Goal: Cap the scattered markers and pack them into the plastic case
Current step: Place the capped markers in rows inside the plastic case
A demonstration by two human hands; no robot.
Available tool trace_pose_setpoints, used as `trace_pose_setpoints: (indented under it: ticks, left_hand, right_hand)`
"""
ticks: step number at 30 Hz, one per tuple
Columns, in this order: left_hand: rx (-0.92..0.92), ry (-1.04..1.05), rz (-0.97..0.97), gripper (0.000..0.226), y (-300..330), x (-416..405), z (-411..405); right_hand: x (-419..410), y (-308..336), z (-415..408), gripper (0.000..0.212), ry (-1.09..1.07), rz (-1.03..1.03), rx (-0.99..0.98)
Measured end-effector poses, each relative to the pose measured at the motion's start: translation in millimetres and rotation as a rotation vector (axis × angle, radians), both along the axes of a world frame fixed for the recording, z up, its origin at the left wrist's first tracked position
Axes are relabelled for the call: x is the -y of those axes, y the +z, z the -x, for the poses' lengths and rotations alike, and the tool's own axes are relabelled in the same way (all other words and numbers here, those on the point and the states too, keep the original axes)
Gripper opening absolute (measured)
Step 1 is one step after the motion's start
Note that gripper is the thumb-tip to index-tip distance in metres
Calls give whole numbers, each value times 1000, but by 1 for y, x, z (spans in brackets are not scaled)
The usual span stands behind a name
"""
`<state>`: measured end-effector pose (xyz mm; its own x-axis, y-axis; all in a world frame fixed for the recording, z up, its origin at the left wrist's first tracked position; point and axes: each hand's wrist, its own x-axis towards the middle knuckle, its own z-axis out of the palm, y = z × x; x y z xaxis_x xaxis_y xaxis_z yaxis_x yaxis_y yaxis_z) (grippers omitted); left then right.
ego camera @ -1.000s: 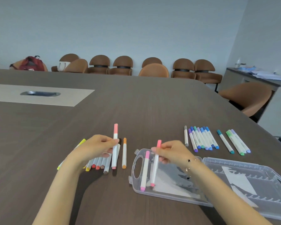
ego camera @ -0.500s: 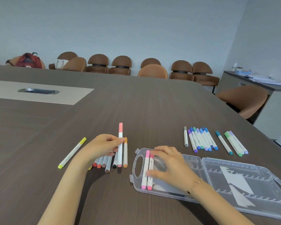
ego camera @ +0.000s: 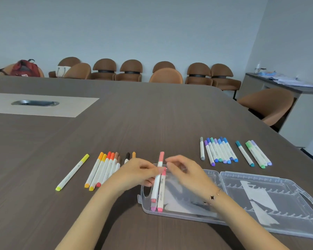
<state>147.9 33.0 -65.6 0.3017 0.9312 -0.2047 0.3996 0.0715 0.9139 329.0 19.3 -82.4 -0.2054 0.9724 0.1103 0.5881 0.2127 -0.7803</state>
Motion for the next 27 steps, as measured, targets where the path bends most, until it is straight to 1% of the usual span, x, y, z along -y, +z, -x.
trace_pose_setpoints:
  ticks: [1, 2, 4, 6, 8, 10, 11, 12, 13, 15, 17, 19, 21, 22, 25, 27]
  left_hand:
    - [14, 1, -6, 24, -2, 1, -6]
    - [36, 9, -9, 21, -3, 2, -11]
    - [73, 17, -20, 16, -4, 4, -18]
    - [54, -10, -42, 15, -4, 6, -20]
    - [37, -16, -54, 15, -2, 6, -17]
    - [33, 79, -92, 16, 2, 0, -5]
    - [14, 146, -128, 17, 3, -4, 3]
    - [-23, 201, -164, 17, 4, -8, 12]
    - [-71, 236, -193, 16, 3, -12, 21]
    - [-155, 256, -213, 12, 0, -18, 34]
    - [-179, 274, -201, 12, -3, -23, 41]
    - [-192, 314, -196, 13, -2, -24, 50]
    - [-221, 386, -218, 14, -1, -26, 63]
    - [-249, 435, -239, 15, -1, -27, 71]
    - [-323, 558, -257, 16, -3, -28, 89]
    - [-345, 563, -252, 17, -4, -30, 94]
  right_hand:
    - [0, 4, 3, 19, -24, 58, -118]
    - [0, 7, 4, 19, -34, 97, -157]
    - [-1, 4, 6, 20, -70, 102, -121]
    - [-1, -2, 5, 23, -118, 121, -110]
    - [-2, -7, 2, 25, -136, 188, -107]
    - [-3, -10, 0, 25, -142, 192, -57]
    - [-3, -10, 0, 31, -148, 167, -24]
    - [-4, -12, 2, 42, -156, 139, 14]
    - [-4, -13, 4, 52, -163, 117, 41]
    - [-3, -17, 9, 62, -175, 80, 70]
    - [-2, -19, 12, 59, -176, 20, 124]
    - [2, -16, 9, 48, -125, -23, 191]
    - [8, -9, 2, 37, -18, 7, 210]
    - [10, -7, -1, 36, 34, 42, 204]
    - [13, -8, -2, 46, 89, 115, 219]
    - [11, -11, 3, 49, 85, 116, 230]
